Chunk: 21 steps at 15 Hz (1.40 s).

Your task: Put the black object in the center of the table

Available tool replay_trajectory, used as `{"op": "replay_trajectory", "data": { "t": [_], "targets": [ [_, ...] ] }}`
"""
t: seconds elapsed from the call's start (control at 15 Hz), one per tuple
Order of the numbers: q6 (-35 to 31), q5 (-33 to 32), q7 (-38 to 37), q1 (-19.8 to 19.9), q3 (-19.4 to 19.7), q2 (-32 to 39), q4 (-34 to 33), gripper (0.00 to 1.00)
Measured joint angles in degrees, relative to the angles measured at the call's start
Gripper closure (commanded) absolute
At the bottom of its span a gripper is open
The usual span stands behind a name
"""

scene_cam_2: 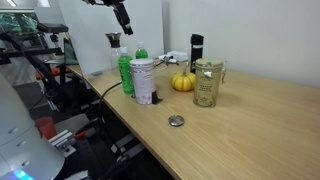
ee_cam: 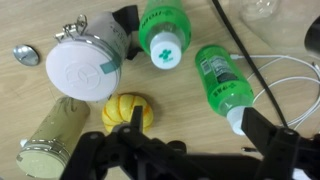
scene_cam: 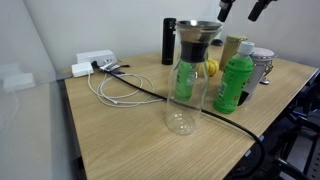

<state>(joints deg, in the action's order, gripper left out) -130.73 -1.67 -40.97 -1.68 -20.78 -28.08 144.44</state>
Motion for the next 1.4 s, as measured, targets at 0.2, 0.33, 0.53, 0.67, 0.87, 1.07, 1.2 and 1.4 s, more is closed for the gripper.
{"op": "replay_trajectory", "data": {
  "t": [0.2, 0.33, 0.53, 0.67, 0.87, 1.07, 1.2, 1.4],
  "targets": [
    [-3.1, -3.2, -0.7, 2.5, 1.5, 6.1, -4.4, 0.00],
    [-3.7, -5.3, -0.9, 3.6, 2.8, 11.5, -8.8, 0.00],
    [-3.7, -7.8, -1.2, 3.7, 4.7, 19.7, -16.4, 0.00],
    [-3.5, -8.1, -1.2, 3.1, 5.9, 24.5, -21.3, 0.00],
    [-3.1, -8.1, -1.2, 1.3, 8.0, 29.7, -27.1, 0.00],
    [-2.0, -8.1, -1.3, 0.2, 8.9, 31.3, -29.2, 0.00],
    [-1.8, -8.1, -1.3, 0.0, 9.0, 31.3, -29.3, 0.00],
    [-1.7, -8.1, -1.3, 0.0, 9.0, 31.3, -29.3, 0.00]
  ]
}}
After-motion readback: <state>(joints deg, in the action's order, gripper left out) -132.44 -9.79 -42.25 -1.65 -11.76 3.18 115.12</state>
